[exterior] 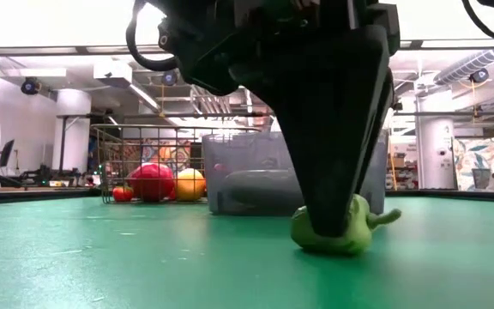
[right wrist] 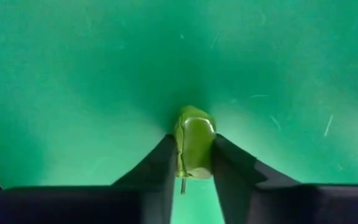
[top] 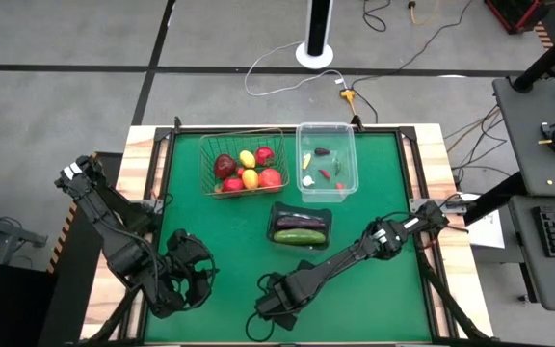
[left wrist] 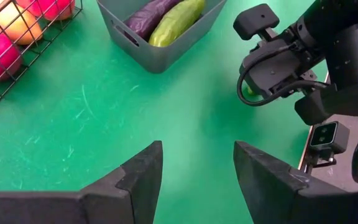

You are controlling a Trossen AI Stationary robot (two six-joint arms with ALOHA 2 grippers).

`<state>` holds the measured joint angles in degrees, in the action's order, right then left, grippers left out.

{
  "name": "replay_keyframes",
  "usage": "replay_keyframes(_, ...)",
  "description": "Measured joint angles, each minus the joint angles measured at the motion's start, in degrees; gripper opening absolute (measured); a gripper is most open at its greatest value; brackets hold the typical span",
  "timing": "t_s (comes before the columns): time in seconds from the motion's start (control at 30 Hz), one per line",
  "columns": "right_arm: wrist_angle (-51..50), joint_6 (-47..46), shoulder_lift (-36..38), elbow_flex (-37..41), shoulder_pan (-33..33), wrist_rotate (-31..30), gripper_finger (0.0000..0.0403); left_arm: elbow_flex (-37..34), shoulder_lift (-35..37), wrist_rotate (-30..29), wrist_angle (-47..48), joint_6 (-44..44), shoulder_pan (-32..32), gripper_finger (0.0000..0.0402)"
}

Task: Sort produce into baskets
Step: Put the green bell pepper into the transparent bin

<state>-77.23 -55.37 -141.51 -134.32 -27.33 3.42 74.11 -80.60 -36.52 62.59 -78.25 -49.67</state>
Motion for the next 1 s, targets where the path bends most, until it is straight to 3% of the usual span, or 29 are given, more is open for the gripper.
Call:
replay_keyframes(0.13, 0.0, 0.5, 0.0, 0.0, 0.0, 0.2, 0.0049, 0.0, 0.0, -0.1, 0.0, -0.1, 0.0, 0.018)
replay_keyframes(0.37, -0.5, 2.2, 3.2, -0.1, 0.4, -0.9, 0.0054, 0.0, 0.0, -0.3, -1.0, -0.2, 0.0, 0.018)
replay_keyframes(0.63, -0.4, 5.2, 17.2, -0.3, 3.1, -15.6, 0.0053, 0.0, 0.0, -0.4, -3.2, -0.2, 0.0, 0.018)
replay_keyframes(0.77, -2.0, 9.9, 24.1, -0.3, 8.2, -23.6, 0.0053, 0.0, 0.0, -0.4, -6.9, -0.2, 0.0, 0.018)
replay_keyframes(1.0, -9.5, 17.0, 30.3, -0.1, 23.2, -30.1, 0.0054, 0.0, 0.0, -0.4, -10.3, 1.2, 0.0, 0.018)
